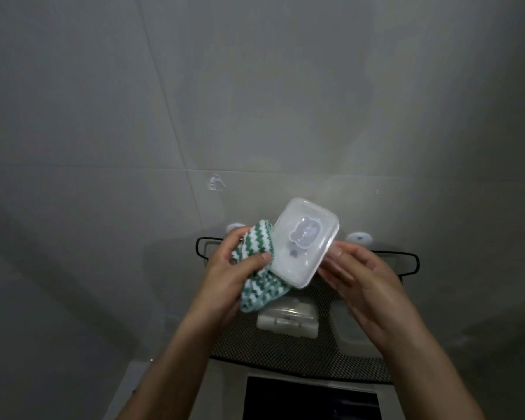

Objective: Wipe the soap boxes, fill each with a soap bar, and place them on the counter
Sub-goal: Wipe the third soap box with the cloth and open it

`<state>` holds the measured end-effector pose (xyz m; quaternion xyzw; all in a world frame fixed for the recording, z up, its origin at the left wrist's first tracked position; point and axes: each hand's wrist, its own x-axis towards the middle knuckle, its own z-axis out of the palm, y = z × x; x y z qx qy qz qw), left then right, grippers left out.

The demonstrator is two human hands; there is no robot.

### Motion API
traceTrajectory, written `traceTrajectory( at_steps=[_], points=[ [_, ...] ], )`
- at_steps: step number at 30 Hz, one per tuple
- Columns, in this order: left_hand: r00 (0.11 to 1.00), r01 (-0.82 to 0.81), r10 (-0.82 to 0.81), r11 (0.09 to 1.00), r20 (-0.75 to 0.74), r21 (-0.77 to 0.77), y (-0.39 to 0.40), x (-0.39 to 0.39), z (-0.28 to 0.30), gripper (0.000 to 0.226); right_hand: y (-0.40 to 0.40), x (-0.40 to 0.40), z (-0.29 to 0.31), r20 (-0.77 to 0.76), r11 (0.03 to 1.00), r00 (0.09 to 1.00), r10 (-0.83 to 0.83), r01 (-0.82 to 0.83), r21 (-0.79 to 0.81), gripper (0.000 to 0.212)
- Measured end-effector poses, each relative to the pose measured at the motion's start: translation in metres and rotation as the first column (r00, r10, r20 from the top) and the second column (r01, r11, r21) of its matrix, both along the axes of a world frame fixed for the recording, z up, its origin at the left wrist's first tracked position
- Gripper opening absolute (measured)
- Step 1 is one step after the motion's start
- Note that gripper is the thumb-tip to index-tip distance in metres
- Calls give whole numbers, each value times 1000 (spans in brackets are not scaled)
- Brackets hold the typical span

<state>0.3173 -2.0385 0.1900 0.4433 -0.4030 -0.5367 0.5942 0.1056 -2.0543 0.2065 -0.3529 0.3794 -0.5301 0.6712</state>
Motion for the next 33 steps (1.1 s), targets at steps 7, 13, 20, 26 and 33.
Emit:
traceTrajectory(
  at_steps=[7,13,20,26,33],
  points=[
    [917,198,-217,976,334,88,-9,37,18,50,-5,-23,7,-247,974,942,227,-217,69,55],
    [849,139,-159,987,503,77,-11,28,22,45,-7,-29,8,-332,961,906,263,-277,3,47],
    [900,9,-18,1000,435,23,2,6,12,49,-8,-31,4,-275,992,953,125,-123,27,37],
    [884,-118,124,992,451,-43,15,-13,6,36,-6,-25,-2,-197,1000,980,2,3,26,32],
    [884,-199,225,974,409,-106,36,-48,8,53,-2,-20,0,-198,1000,980,-11,12,2,38]
  ],
)
